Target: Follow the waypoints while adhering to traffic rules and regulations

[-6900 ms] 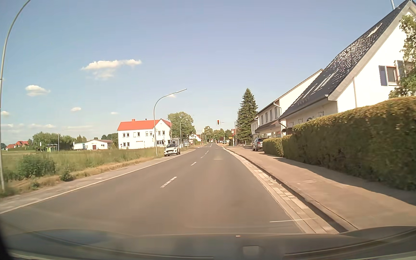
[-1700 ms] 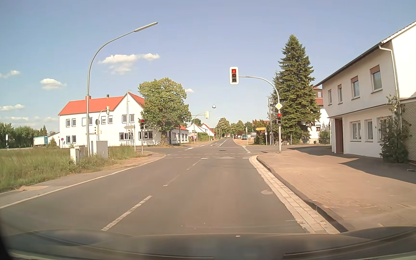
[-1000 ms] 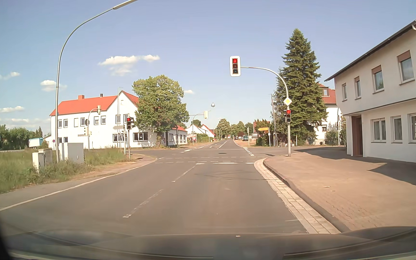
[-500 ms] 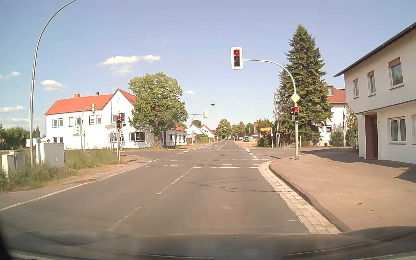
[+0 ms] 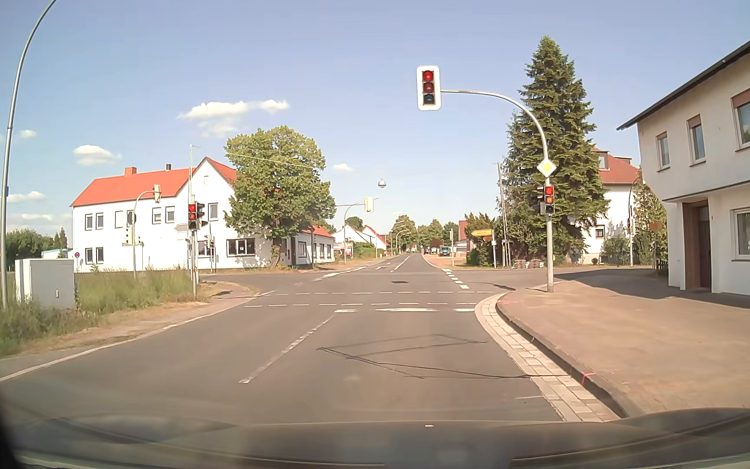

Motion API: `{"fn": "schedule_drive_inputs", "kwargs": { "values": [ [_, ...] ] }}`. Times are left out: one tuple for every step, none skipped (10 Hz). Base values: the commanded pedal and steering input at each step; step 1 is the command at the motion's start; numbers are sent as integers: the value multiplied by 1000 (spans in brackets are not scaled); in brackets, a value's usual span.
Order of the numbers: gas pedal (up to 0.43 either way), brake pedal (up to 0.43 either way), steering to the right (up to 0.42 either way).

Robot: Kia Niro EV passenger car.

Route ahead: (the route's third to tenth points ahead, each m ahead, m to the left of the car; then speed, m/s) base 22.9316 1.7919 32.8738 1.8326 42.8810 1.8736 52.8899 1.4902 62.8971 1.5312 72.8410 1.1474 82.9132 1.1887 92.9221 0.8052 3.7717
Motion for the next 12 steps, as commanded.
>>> {"fn": "schedule_drive_inputs", "kwargs": {
  "values": [
    [0, 6, 3],
    [0, 6, 3],
    [0, 6, 5],
    [0, 6, 7],
    [0, 6, 9],
    [0, 6, 9],
    [0, 6, 9],
    [0, 6, 9],
    [0, 6, 9],
    [0, 6, 9],
    [130, 6, 9],
    [260, 6, 9]
  ]
}}
